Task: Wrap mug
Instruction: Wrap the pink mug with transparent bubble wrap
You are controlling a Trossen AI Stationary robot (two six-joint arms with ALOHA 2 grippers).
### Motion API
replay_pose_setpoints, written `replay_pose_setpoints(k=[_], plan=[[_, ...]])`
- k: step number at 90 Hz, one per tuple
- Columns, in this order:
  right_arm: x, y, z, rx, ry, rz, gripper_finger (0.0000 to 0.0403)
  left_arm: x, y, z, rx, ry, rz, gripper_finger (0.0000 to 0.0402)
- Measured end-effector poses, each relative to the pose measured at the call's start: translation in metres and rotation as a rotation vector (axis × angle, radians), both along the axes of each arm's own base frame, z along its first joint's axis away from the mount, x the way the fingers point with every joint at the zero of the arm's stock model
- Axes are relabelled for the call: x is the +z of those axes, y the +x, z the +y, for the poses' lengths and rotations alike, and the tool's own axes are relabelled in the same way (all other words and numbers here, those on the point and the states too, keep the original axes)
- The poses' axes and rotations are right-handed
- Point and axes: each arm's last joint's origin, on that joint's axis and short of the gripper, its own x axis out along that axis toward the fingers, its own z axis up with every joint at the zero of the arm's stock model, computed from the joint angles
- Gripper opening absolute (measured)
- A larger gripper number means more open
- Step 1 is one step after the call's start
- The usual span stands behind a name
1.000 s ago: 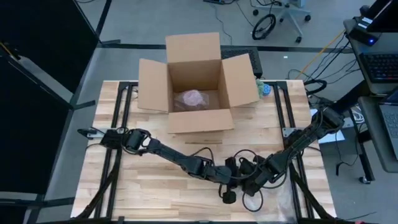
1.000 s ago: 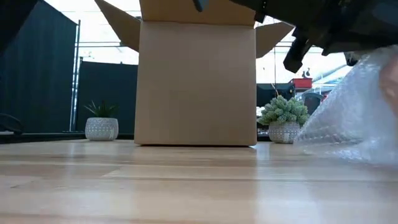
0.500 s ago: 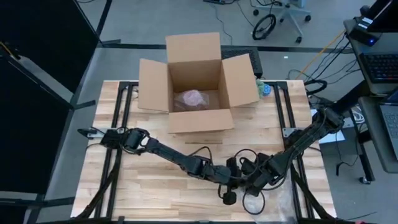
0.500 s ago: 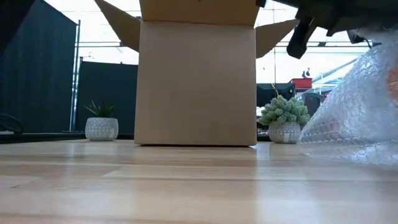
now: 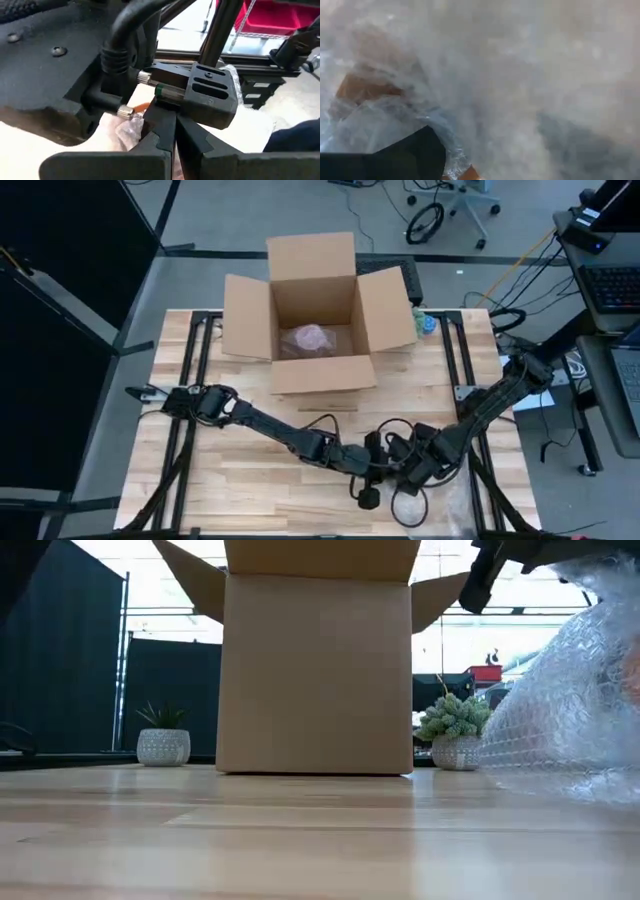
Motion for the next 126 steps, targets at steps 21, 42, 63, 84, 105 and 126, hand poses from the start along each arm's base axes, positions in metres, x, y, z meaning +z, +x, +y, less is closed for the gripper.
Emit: replay_pose_setpoints(k=[21,42,63,84,105,126], plan=[[0.003,0.001,0.004,0.012,0.033,-0.031,0.0275,-0.004,-0.003,0.001,0.071,0.079,0.022,0.0],[0.003,0.001,0.004,0.012,0.034,-0.031,0.0274,0.0,-0.002,-0.004,0.017,0.028,-0.018,0.0],[0.003,0.001,0.004,0.029,0.031,-0.031,0.0274,-0.008,0.003,-0.008,-0.05,-0.016,-0.058,0.0],[0.012,0.003,0.005,0.042,0.034,-0.033,0.0274,-0.025,0.006,-0.01,-0.061,-0.014,-0.034,0.0],[0.054,0.005,0.007,0.072,0.017,-0.014,0.0274,-0.025,0.006,-0.007,-0.044,-0.008,-0.028,0.0],[0.092,0.006,0.013,0.104,0.027,-0.1,0.0274,-0.025,0.006,-0.007,-0.042,-0.007,-0.028,0.0]])
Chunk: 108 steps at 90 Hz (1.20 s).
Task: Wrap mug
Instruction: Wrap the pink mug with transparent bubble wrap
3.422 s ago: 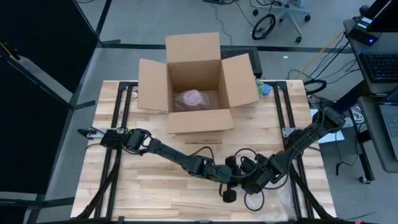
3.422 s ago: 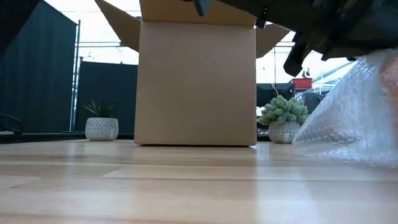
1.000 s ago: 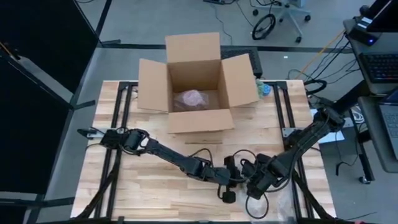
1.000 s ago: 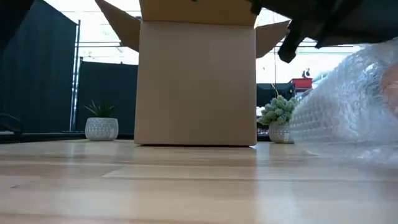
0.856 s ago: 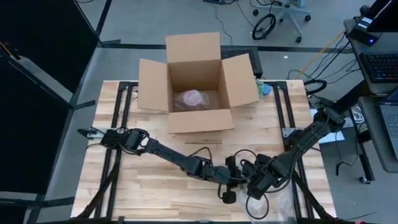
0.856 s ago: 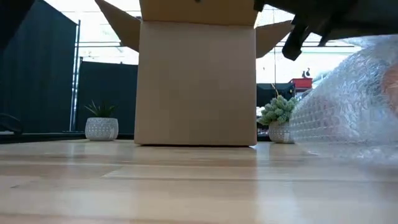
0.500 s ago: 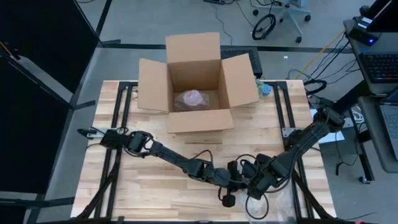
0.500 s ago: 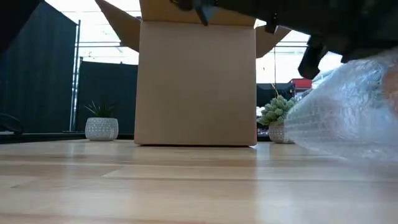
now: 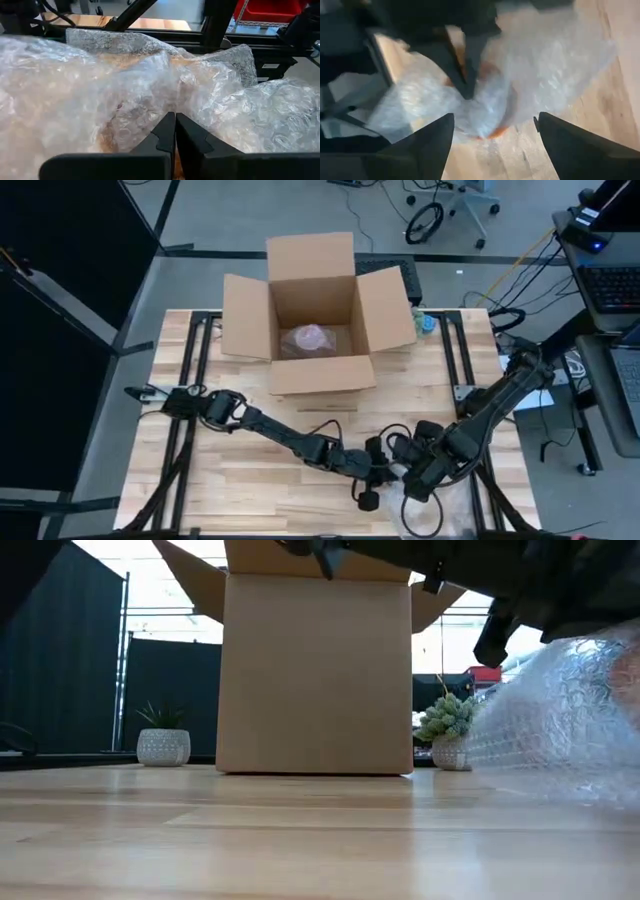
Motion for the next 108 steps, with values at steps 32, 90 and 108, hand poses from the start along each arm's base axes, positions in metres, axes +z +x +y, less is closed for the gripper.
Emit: replay_pose_setpoints(k=[32,90,108], plan=[[-0.061,-0.01,0.021,-0.053,-0.122,-0.09,0.0274,0.0,0.0,0.0,0.0,0.0,0.001,0.0],[-0.111,-0.019,0.019,-0.076,-0.074,-0.032,0.0274,0.025,0.0,-0.016,-0.031,0.008,-0.104,0.0],[-0.114,-0.02,0.019,-0.051,-0.084,-0.011,0.0274,0.003,0.008,-0.01,-0.036,-0.04,-0.094,0.0]])
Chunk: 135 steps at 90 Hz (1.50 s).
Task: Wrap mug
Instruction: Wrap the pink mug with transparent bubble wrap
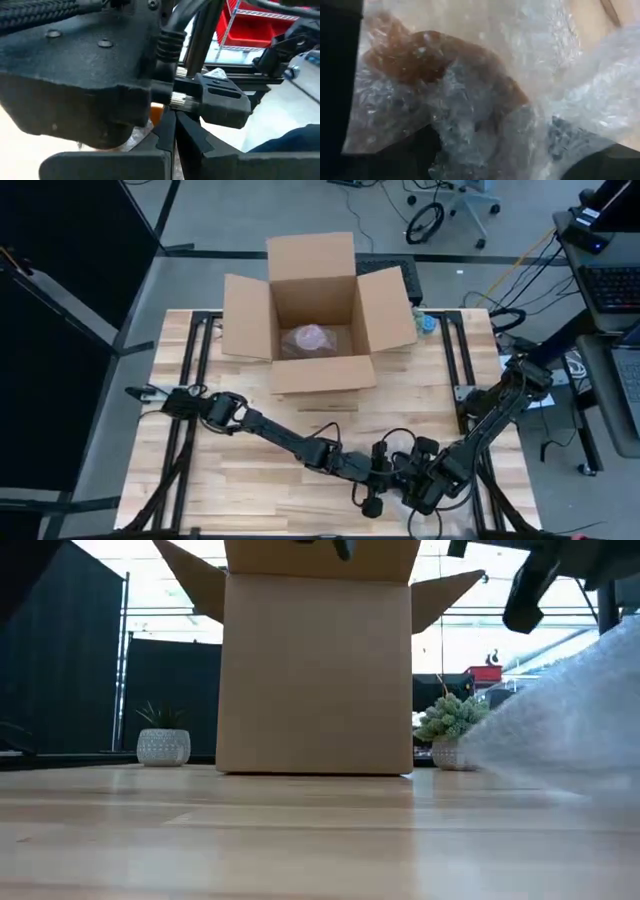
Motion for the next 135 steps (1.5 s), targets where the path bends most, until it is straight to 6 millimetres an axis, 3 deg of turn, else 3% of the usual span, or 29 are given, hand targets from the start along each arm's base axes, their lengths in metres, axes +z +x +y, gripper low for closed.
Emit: replay_pose_setpoints(k=[22,71,88,118,135], plan=[[0.0,-0.001,-0.001,-0.001,-0.007,0.009,0.0274,-0.007,0.001,0.003,0.005,0.008,0.022,0.0],[0.002,0.001,0.001,-0.007,0.014,-0.003,0.0274,0.019,-0.01,0.0,0.008,0.084,0.042,0.0],[0.005,0.001,0.002,0.01,0.021,-0.005,0.0274,0.008,-0.013,0.002,0.038,0.127,0.124,0.0],[0.004,0.0,0.001,0.051,0.002,0.001,0.0274,0.015,-0.006,0.001,0.041,0.082,0.003,0.0],[0.004,0.0,0.001,0.074,-0.009,0.014,0.0274,-0.014,0.008,0.022,-0.011,0.046,0.025,0.0]])
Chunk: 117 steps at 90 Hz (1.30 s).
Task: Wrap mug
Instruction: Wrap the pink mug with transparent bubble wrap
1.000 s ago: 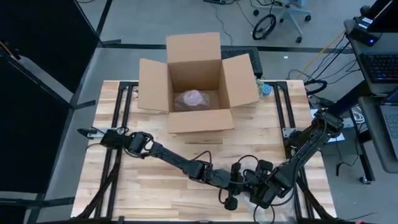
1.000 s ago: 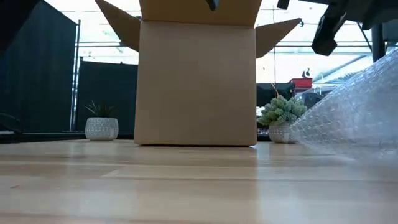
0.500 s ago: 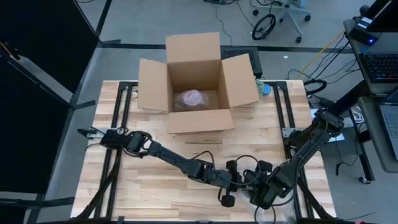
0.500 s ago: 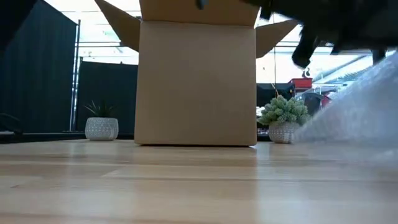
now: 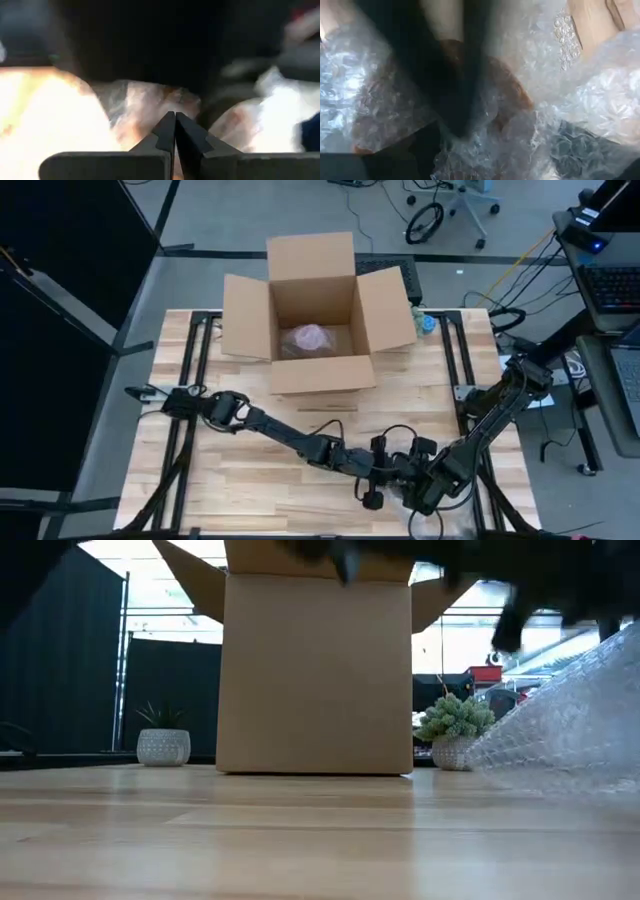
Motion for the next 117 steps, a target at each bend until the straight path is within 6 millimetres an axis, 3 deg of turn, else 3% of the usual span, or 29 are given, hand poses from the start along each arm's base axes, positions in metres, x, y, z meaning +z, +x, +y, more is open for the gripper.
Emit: replay_pose_setpoints(k=[25,55,67,85,117], plan=[[0.015,0.005,0.005,0.021,0.019,-0.011,0.0274,-0.004,0.002,0.005,-0.031,0.027,0.008,0.0],[0.072,0.01,0.007,0.005,-0.028,-0.022,0.0274,-0.005,0.001,0.003,-0.02,0.035,0.016,0.0],[0.08,0.007,0.004,-0.084,-0.034,-0.003,0.0274,-0.005,0.001,0.003,-0.019,0.034,0.016,0.0],[0.058,-0.002,-0.001,-0.272,-0.06,0.043,0.0274,-0.005,0.0,0.002,-0.021,0.034,0.017,0.0],[-0.018,-0.011,-0.008,-0.356,0.048,0.057,0.0274,-0.005,0.0,-0.001,-0.027,0.032,0.012,0.0]])
